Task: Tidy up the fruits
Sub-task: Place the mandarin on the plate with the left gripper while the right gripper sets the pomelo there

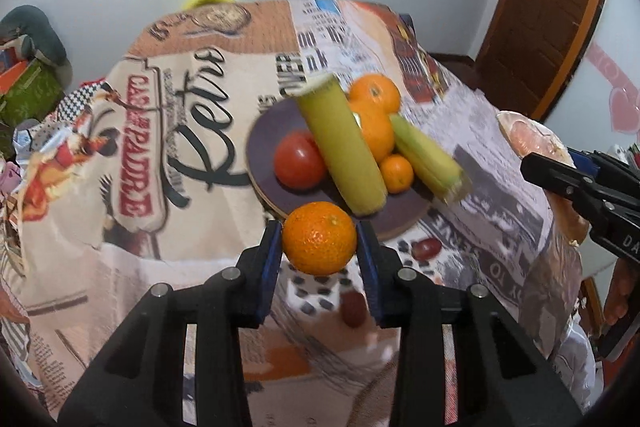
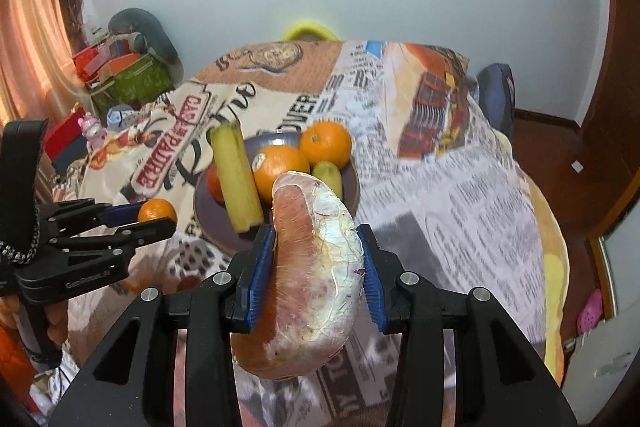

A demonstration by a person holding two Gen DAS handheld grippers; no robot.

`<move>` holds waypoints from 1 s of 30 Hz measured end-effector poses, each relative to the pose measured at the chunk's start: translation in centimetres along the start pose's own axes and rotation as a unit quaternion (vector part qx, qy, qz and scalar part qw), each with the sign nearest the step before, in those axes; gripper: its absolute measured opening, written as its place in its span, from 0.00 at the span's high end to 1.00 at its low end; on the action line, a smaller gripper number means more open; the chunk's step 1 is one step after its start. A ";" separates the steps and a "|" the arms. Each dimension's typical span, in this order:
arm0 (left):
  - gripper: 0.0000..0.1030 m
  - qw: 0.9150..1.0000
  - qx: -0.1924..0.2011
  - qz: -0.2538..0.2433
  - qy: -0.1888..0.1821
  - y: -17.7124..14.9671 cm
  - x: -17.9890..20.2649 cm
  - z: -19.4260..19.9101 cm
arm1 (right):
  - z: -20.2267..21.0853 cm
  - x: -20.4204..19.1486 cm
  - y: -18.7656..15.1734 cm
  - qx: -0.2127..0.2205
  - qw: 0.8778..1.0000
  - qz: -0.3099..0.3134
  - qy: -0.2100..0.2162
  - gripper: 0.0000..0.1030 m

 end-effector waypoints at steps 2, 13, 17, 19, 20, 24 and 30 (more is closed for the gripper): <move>0.64 1.000 0.007 0.001 0.004 0.6 -0.4 0.2 | -0.5 -0.2 0.5 0.003 1.000 0.002 0.002 0.63; 0.64 0.999 0.036 0.012 0.003 4.2 -2.2 -0.4 | -3.6 -1.2 3.5 0.013 1.000 0.024 0.008 0.63; 0.64 0.999 0.040 0.015 0.001 5.1 -2.5 -1.3 | -4.6 -1.5 4.5 0.016 0.999 0.033 0.008 0.63; 0.64 0.999 0.042 0.016 0.002 5.5 -2.6 -1.8 | -5.1 -1.6 5.1 0.018 0.999 0.037 0.007 0.63; 0.64 0.999 0.042 0.017 0.001 5.6 -2.7 -2.0 | -5.4 -1.6 5.3 0.019 0.999 0.038 0.007 0.63; 0.64 0.999 0.041 0.027 -0.002 6.1 -3.3 -3.3 | -6.7 -1.7 5.9 0.017 0.999 0.046 0.005 0.63; 0.64 0.999 0.028 0.037 0.000 6.1 -4.1 -5.6 | -9.0 -1.6 6.2 0.001 0.999 0.052 0.007 0.63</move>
Point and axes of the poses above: each gripper's, at about its wrist camera, not at the fingertips, and z roughly against the way its jaws point, x to its right, y to its top, the point moved 4 cm from there along -z, roughly the way its jaws point, and after that the axes turned 6 degrees about x, right-handed, at the moved point
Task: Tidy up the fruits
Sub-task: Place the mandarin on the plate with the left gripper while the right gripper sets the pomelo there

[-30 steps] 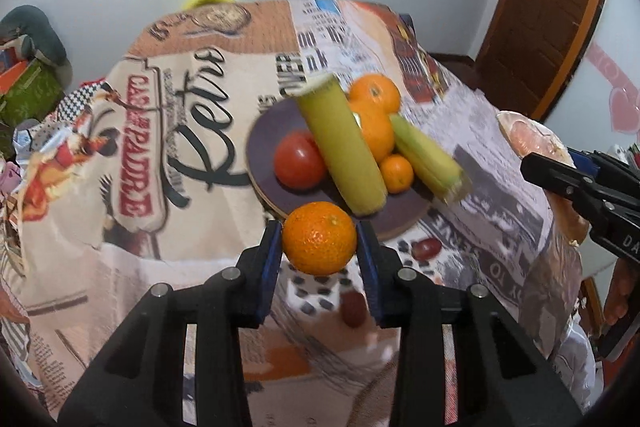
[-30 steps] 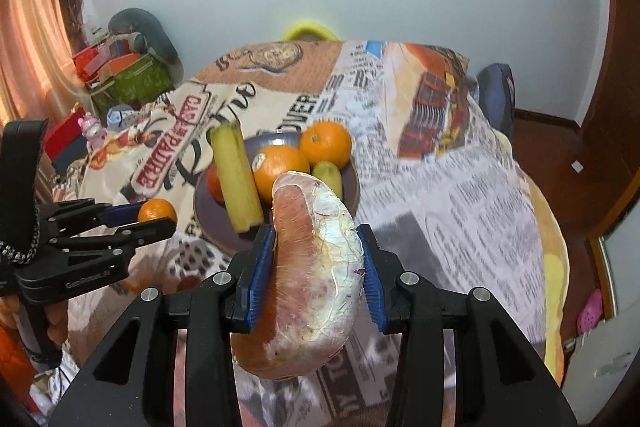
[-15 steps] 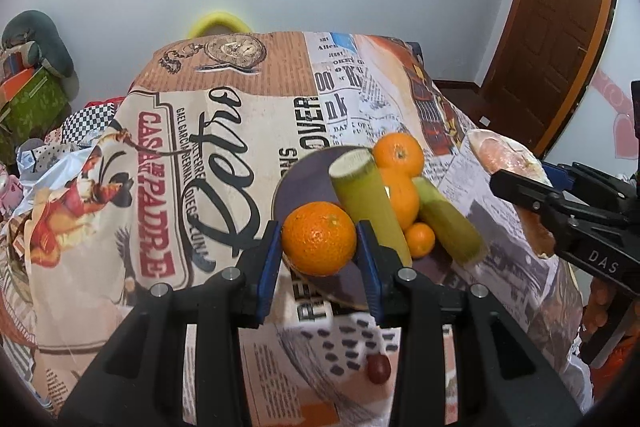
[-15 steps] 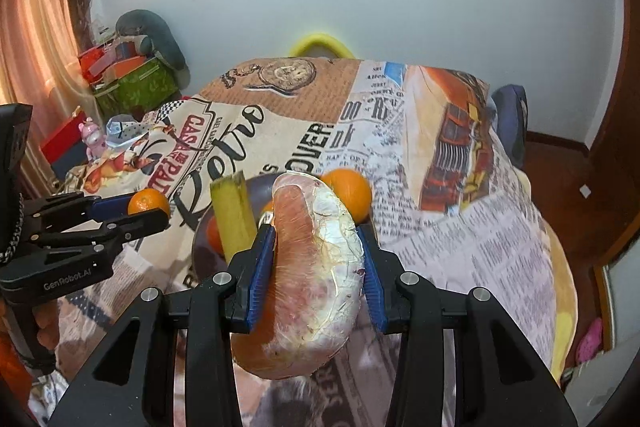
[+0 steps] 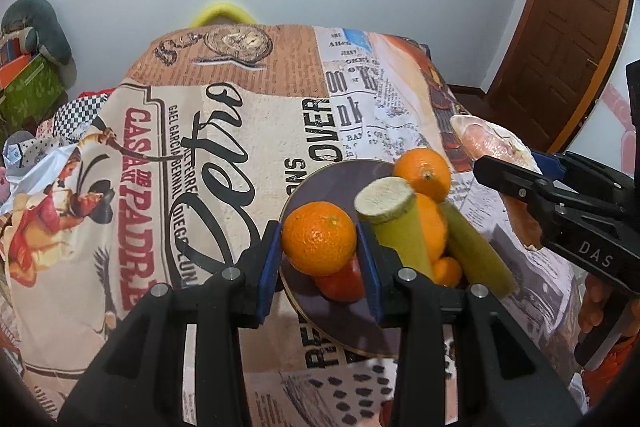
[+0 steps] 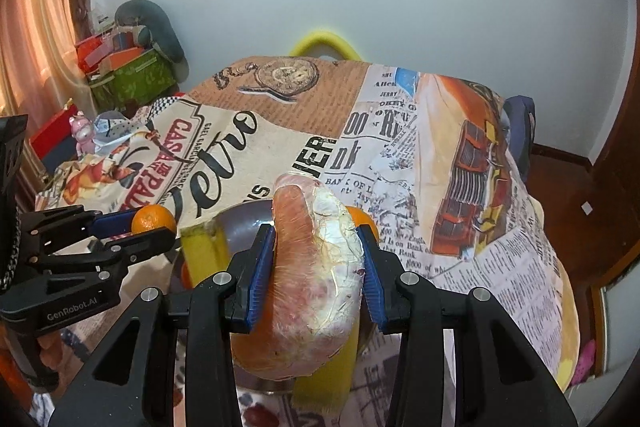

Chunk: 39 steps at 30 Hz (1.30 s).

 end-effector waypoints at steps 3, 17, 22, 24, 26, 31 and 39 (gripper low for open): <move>0.64 1.000 -0.005 0.007 0.001 0.1 -0.5 -1.0 | -1.1 -0.1 0.2 -0.008 1.000 0.001 0.008 0.63; 0.64 0.999 -0.037 0.024 -0.009 -0.2 -1.1 -4.6 | -5.1 0.0 0.0 -0.052 0.998 0.018 0.018 0.63; 0.64 0.999 -0.040 0.016 -0.007 -0.4 -0.8 -4.8 | -4.5 0.3 0.1 -0.043 0.999 0.013 0.018 0.62; 0.64 0.999 -0.041 0.015 -0.006 -0.4 -0.8 -4.8 | -4.3 0.4 0.2 -0.043 0.999 0.010 0.021 0.62; 0.64 0.999 -0.041 0.014 -0.004 -0.3 -0.9 -4.7 | -4.0 0.5 0.0 -0.044 0.999 0.013 0.016 0.62; 0.61 0.999 -0.038 0.011 0.000 -0.3 -0.9 -3.8 | -2.8 0.6 -0.2 -0.041 0.999 0.004 0.019 0.62; 0.61 1.000 -0.023 0.006 0.010 -0.5 -0.8 -0.3 | 1.6 0.1 -0.8 -0.015 1.000 -0.008 0.013 0.62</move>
Point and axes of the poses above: each gripper's, at about its wrist camera, not at the fingertips, and z roughly against the way its jaws point, x to its right, y to its top, the point moved 4 cm from there along -z, roughly the way its jaws point, and after that the axes turned 6 degrees about x, right-handed, at the moved point
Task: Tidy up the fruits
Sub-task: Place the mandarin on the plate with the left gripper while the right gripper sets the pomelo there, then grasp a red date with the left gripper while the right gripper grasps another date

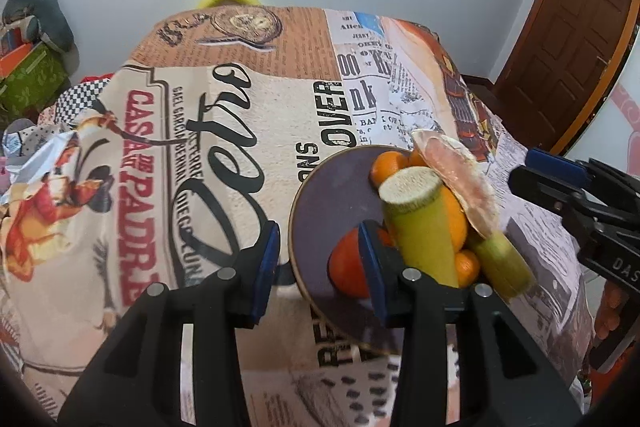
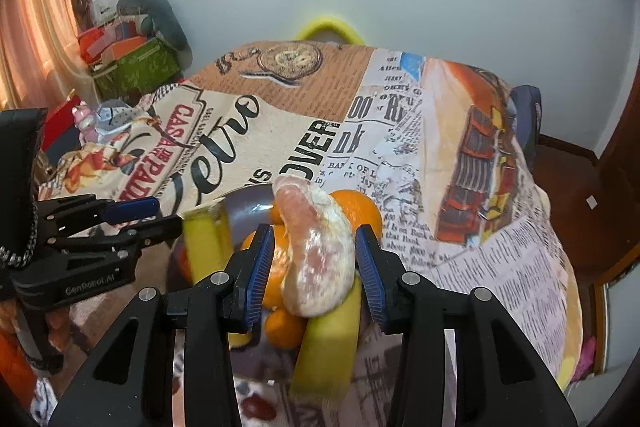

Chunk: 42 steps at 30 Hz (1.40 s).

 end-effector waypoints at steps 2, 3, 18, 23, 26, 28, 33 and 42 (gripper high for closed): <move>0.61 1.000 0.006 -0.002 0.002 -0.2 0.1 1.4 | 1.1 -0.3 -0.4 0.005 1.000 -0.002 -0.001 0.62; 0.61 1.000 0.009 -0.003 0.003 -0.3 0.2 1.9 | 1.7 -0.4 -0.6 0.007 1.000 -0.002 -0.003 0.62; 0.57 0.999 0.038 -0.018 0.000 -4.0 2.3 10.6 | 8.2 -2.5 -4.4 0.011 1.000 -0.005 -0.009 0.61; 0.56 1.000 0.022 -0.017 -0.001 -6.3 2.7 11.4 | 8.9 -3.0 -6.4 -0.001 1.000 -0.008 -0.001 0.61; 0.56 1.000 0.009 -0.017 -0.002 -7.7 2.9 11.1 | 8.8 -3.1 -7.7 -0.014 1.000 -0.013 -0.001 0.60; 0.56 1.000 -0.002 -0.020 -0.004 -8.6 3.2 10.6 | 8.6 -3.1 -8.3 -0.021 1.000 -0.016 0.000 0.60; 0.56 0.999 -0.030 -0.025 -0.009 -10.4 4.0 8.8 | 7.8 -3.0 -10.3 -0.043 0.999 -0.020 -0.001 0.60; 0.57 0.997 -0.065 -0.043 -0.028 -12.0 6.0 5.3 | 5.3 -2.7 -12.3 -0.083 0.996 -0.022 0.004 0.60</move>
Point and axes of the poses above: each gripper's, at about its wrist camera, not at the fingertips, and z roughly against the way its jaws point, x to its right, y to its top, the point moved 4 cm from there along -z, roughly the way its jaws point, and after that the axes turned 6 degrees about x, right-handed, at the moved point
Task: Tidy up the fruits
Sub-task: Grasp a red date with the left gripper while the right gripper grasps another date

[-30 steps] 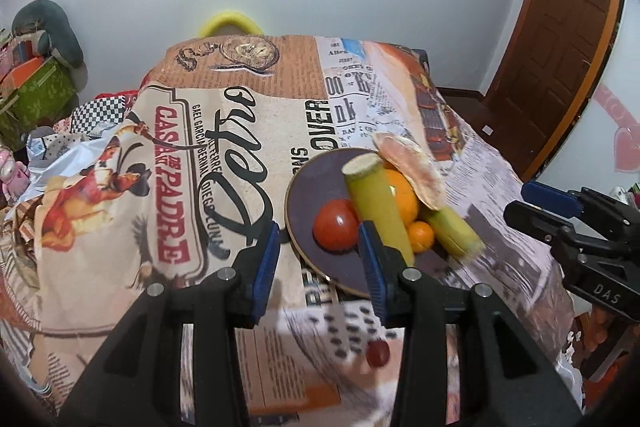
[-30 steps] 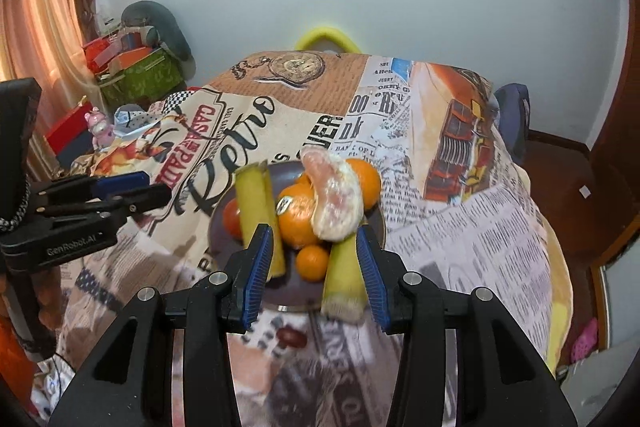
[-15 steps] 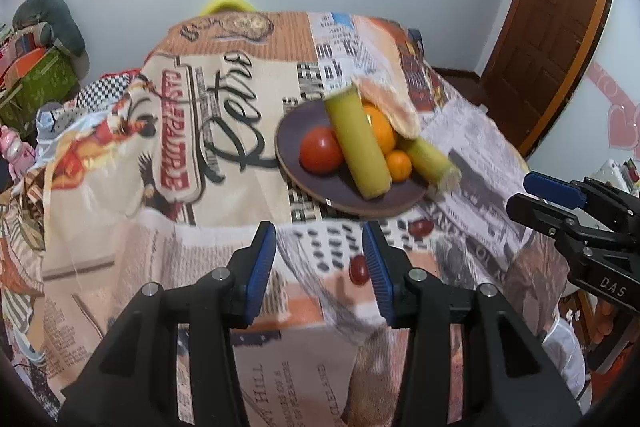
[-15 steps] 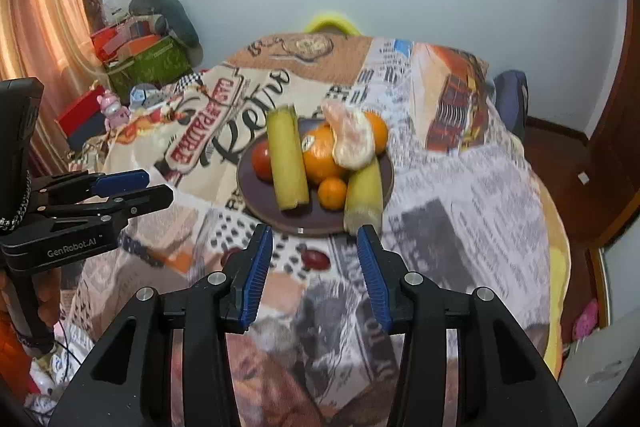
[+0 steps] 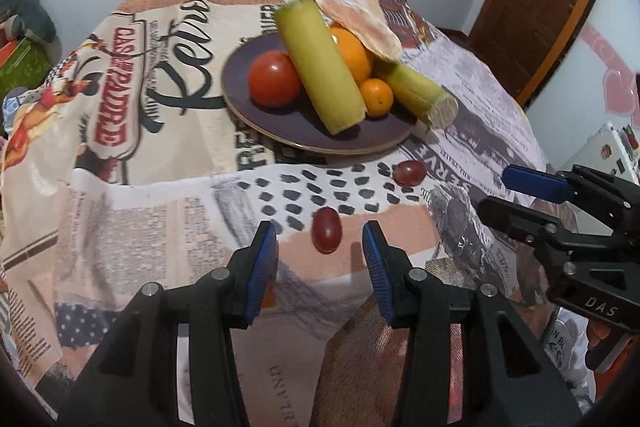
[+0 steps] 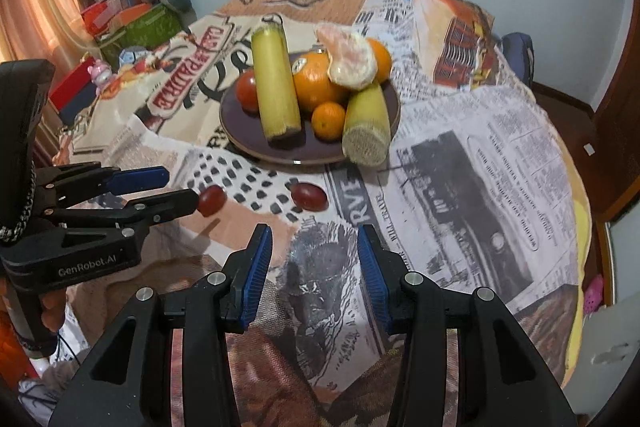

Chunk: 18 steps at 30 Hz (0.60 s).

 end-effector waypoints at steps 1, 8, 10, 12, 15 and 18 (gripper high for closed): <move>0.57 1.000 -0.002 -0.001 -0.001 0.0 0.1 -0.3 | -0.3 0.1 -0.1 -0.004 1.000 -0.001 0.002 0.60; 0.76 1.000 -0.012 0.003 -0.011 -0.2 -0.3 -2.0 | -2.1 0.4 -0.5 -0.019 1.000 -0.008 0.014 0.60; 0.80 1.000 -0.013 0.001 -0.013 -0.3 -0.4 -2.3 | -2.5 0.4 -0.4 -0.021 1.000 -0.008 0.018 0.60; 0.84 1.000 -0.006 -0.005 -0.015 -0.4 -0.3 -2.1 | -2.8 0.4 -0.2 -0.021 1.000 -0.009 0.020 0.60; 0.84 1.000 0.000 -0.010 -0.015 -0.5 -0.2 -1.9 | -3.6 0.5 0.0 -0.023 0.999 -0.009 0.023 0.60; 0.84 1.000 0.006 -0.006 -0.016 -0.2 -0.5 -1.5 | -4.4 0.5 0.3 -0.027 0.999 -0.011 0.023 0.60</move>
Point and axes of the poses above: each gripper's, at about its wrist camera, not at the fingertips, and z roughly against the way its jaws point, x to its right, y to its top, the point moved 4 cm from there along -z, roughly the way its jaws point, and after that the axes turned 6 degrees about x, right-handed, at the moved point
